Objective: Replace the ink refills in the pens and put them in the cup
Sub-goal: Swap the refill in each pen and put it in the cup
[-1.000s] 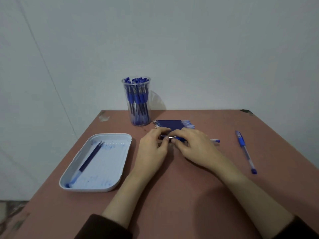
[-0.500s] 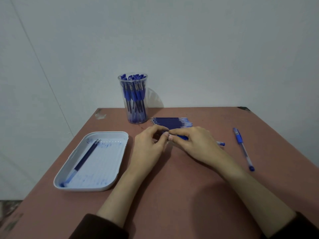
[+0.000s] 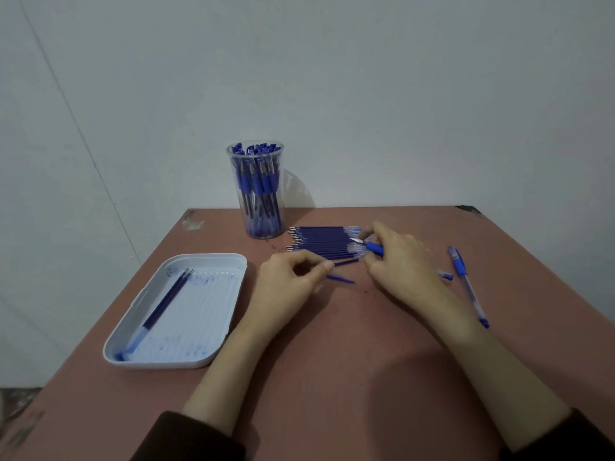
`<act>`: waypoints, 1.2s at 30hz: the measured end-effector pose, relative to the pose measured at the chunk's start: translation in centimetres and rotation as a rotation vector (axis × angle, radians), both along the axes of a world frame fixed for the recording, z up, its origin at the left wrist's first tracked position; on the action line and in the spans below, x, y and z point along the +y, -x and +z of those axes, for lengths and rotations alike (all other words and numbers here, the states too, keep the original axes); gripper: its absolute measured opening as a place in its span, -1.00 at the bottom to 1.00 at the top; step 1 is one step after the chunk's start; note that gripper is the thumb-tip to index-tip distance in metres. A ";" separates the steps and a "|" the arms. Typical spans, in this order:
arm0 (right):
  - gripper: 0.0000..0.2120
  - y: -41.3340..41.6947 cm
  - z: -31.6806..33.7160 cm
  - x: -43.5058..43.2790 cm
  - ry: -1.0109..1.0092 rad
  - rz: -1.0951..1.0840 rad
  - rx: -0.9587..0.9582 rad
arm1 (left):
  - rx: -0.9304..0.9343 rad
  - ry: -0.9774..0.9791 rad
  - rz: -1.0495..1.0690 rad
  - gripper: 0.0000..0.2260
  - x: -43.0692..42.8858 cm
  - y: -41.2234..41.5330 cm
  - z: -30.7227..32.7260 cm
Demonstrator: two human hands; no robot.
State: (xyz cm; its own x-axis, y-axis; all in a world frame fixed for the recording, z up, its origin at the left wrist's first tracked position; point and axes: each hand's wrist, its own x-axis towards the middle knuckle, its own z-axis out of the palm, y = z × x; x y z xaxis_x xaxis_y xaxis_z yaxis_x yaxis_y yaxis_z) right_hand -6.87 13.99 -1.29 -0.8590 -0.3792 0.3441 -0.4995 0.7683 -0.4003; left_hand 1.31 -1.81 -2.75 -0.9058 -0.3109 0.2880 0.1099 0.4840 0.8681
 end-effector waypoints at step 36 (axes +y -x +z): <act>-0.86 -2.8 0.2 -2.3 0.748 0.496 -0.578 | 0.125 -0.802 -0.180 -0.76 0.0 0.3 0.8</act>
